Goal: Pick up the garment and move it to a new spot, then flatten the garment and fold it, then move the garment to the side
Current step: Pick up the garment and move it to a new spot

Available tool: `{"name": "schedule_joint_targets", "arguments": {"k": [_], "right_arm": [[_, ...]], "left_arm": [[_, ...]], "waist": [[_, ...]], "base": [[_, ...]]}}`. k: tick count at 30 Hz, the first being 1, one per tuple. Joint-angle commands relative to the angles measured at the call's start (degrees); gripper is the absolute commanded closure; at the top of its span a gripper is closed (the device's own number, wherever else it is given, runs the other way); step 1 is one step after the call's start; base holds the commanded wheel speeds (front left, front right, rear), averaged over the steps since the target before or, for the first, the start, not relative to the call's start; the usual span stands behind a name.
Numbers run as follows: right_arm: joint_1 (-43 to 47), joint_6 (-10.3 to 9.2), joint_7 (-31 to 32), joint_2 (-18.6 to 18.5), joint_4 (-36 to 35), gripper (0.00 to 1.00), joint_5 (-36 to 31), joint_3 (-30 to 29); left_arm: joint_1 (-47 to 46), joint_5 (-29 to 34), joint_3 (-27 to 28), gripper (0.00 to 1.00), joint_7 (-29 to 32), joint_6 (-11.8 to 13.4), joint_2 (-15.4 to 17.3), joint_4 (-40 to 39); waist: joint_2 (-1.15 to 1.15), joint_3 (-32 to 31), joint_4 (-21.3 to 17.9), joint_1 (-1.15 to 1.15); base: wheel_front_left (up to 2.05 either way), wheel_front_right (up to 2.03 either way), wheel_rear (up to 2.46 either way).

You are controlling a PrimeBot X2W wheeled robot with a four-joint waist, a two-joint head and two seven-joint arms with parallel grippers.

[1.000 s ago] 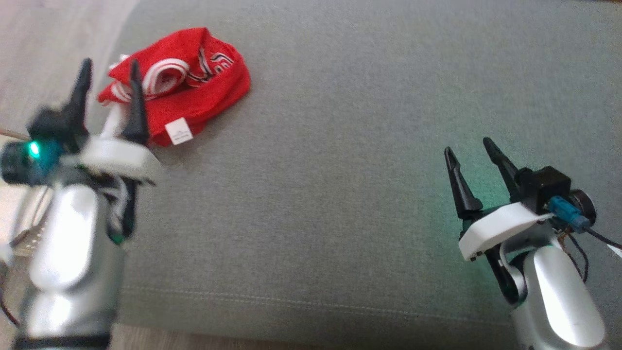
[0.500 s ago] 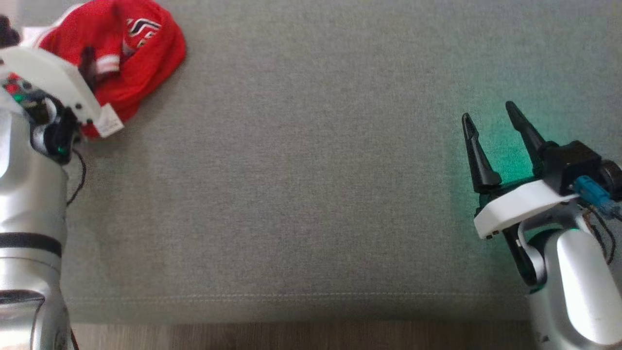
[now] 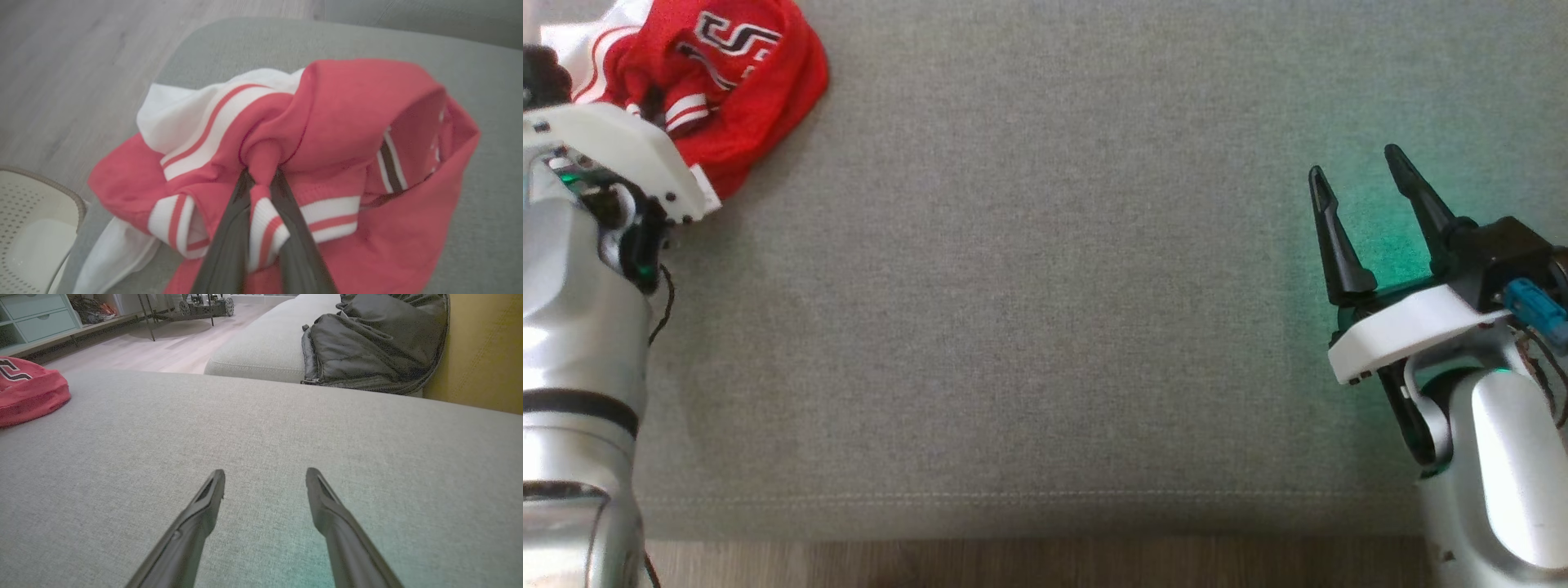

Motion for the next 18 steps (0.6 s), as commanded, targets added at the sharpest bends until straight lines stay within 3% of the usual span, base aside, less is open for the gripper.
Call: {"name": "schedule_joint_targets", "arguments": {"k": [1,7,18], "right_arm": [[-0.06,-0.02,-0.59,0.14,-1.69,0.00,0.18,1.16],[1.59,-0.02,-2.28,0.97,0.18,0.00,1.27,0.36],[5.19,-0.02,-5.43,1.85,2.22,0.00,5.16,-0.94]], "left_arm": [[-0.15,0.52,0.59,1.00,-2.74,-0.19,2.71,-1.92],[0.90,1.10,-0.52,1.00,-13.55,-0.36,2.76,-4.38],[7.59,1.52,-2.93,1.00,-15.19,-0.50,1.70,-24.35]], "waist": [[0.00,-1.26,0.10,0.00],[0.00,-6.95,-0.25,0.00],[0.00,-16.91,-4.46,0.00]], "base": [[0.00,0.00,0.00],[0.00,0.00,0.00],[0.00,0.00,0.00]]}}
